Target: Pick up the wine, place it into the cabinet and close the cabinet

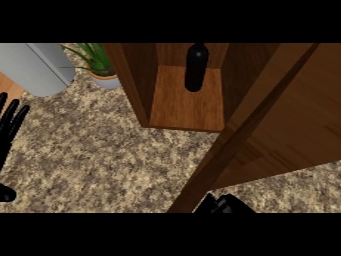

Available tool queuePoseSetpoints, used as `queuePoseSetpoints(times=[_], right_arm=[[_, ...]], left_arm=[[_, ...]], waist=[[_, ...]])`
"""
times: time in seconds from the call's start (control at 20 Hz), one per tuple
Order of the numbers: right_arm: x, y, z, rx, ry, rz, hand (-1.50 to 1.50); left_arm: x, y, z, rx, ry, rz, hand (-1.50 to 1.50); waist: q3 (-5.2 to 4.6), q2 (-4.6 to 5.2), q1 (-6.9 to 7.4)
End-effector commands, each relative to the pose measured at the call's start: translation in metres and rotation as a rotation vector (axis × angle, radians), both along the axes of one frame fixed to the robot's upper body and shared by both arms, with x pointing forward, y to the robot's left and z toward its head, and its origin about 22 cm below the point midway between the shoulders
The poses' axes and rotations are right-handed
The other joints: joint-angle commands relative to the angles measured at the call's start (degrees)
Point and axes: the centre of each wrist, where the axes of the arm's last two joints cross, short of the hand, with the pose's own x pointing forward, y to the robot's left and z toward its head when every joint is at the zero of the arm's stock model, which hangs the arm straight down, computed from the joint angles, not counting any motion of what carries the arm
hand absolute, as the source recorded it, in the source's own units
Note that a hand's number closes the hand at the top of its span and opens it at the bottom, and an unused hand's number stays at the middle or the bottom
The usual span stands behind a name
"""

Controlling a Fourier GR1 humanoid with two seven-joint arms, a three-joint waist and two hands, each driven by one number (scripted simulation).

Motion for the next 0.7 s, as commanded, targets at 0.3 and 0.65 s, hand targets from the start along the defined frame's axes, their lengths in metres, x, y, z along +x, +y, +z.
queuePoseSetpoints(times=[0.3,0.65], right_arm=[[0.086,0.101,0.057,0.035,0.098,0.009,1.50],[0.132,0.108,0.049,0.096,0.184,-0.023,1.50]], left_arm=[[-0.002,0.027,0.003,-0.008,0.007,0.044,-1.50],[0.004,0.030,0.009,0.006,0.012,0.060,-1.50]], waist=[[0.39,-0.07,-1.91],[0.46,-0.22,-3.07]])
